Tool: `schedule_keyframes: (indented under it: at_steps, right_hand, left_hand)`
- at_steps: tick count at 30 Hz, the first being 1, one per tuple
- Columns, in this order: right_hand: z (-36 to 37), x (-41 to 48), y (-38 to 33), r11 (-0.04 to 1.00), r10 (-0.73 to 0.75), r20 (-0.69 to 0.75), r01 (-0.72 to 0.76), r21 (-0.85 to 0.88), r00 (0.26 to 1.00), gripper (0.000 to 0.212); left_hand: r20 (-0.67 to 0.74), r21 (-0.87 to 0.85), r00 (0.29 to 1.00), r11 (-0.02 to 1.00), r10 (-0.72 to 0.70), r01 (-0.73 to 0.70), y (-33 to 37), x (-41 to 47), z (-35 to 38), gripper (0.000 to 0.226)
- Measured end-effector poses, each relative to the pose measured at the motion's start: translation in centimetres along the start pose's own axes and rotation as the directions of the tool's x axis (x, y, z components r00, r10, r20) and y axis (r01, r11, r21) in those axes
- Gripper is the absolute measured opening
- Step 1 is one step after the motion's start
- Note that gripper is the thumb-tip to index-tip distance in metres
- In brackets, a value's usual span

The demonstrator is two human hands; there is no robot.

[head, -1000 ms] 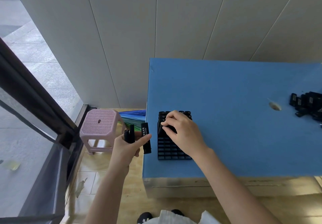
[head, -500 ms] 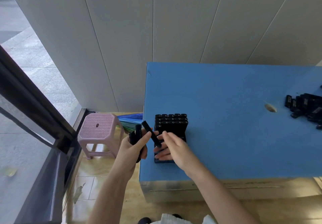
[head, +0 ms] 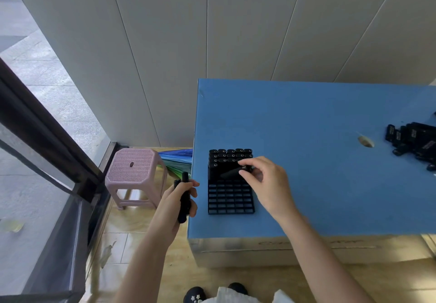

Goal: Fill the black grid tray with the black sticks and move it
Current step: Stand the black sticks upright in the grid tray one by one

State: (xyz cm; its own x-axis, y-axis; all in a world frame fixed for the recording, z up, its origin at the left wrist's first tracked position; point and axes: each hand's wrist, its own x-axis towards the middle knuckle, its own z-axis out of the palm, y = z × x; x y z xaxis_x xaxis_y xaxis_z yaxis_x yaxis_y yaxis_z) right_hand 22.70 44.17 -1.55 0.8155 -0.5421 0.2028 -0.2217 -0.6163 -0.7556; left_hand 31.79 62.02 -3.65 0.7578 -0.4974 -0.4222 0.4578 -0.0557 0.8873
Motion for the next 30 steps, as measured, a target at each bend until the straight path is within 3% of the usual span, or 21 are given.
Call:
schedule_keyframes:
  at_steps: [5,11,20,25,30]
  right_hand:
    - [0.8,1.2,-0.4,0.984,-0.111,0.061,0.119,-0.131,0.992,0.017]
    - [1.9,1.8,-0.2,0.969,-0.175,0.102,0.190,-0.159,0.979,0.014]
    - [1.6,3.1,0.1,0.903,-0.323,0.136,0.348,-0.253,0.937,0.005]
    - [1.2,3.4,0.1,0.883,-0.342,0.239,0.398,-0.249,0.909,0.009]
    - [1.8,3.2,-0.4,0.884,-0.322,0.226,0.377,-0.275,0.919,0.012]
  left_hand:
    - [0.012,-0.015,0.999,0.999,-0.037,0.037,0.0,-0.1,0.0,0.025]
    - [0.064,-0.185,0.997,0.981,-0.053,0.064,0.3,-0.4,0.2,0.024]
    - [0.018,-0.046,1.000,0.999,-0.007,0.007,-0.4,-0.1,-0.2,0.033]
    - [-0.074,0.086,0.997,0.996,0.017,-0.011,-0.6,-0.1,-0.2,0.035]
    - [-0.053,0.068,0.997,0.997,0.050,-0.046,-0.5,-0.4,0.0,0.031]
